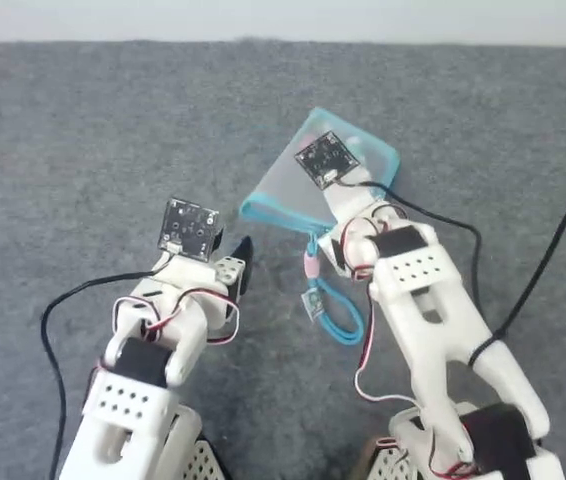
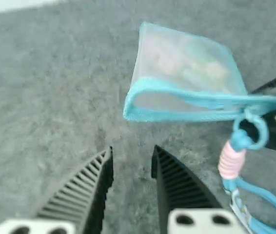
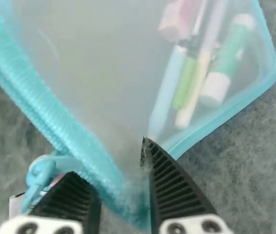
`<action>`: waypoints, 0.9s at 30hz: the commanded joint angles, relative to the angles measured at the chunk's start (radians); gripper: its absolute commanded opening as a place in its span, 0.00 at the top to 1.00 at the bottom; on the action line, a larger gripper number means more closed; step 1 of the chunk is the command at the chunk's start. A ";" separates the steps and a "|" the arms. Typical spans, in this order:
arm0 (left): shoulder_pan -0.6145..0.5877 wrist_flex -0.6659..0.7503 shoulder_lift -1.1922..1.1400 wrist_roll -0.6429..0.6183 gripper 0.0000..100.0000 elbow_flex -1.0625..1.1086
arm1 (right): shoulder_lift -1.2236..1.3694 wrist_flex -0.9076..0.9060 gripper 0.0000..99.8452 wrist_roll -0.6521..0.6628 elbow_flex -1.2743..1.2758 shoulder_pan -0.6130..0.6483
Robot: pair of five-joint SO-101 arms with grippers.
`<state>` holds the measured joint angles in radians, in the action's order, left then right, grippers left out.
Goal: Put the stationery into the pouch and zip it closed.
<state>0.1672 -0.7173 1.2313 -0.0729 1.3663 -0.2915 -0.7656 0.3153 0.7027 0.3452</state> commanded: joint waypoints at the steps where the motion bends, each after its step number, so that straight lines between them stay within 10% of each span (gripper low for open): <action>1: 0.009 -0.083 0.123 0.005 0.87 -0.068 | 0.027 -0.031 0.99 -0.048 -0.078 -0.044; 27: 0.261 -0.092 0.081 0.058 0.87 -0.021 | -0.395 -0.133 0.99 -0.057 0.115 0.131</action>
<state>0.4189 -0.8048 1.3357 -0.0284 1.3617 -0.6168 -0.8976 0.2708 0.8270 0.4496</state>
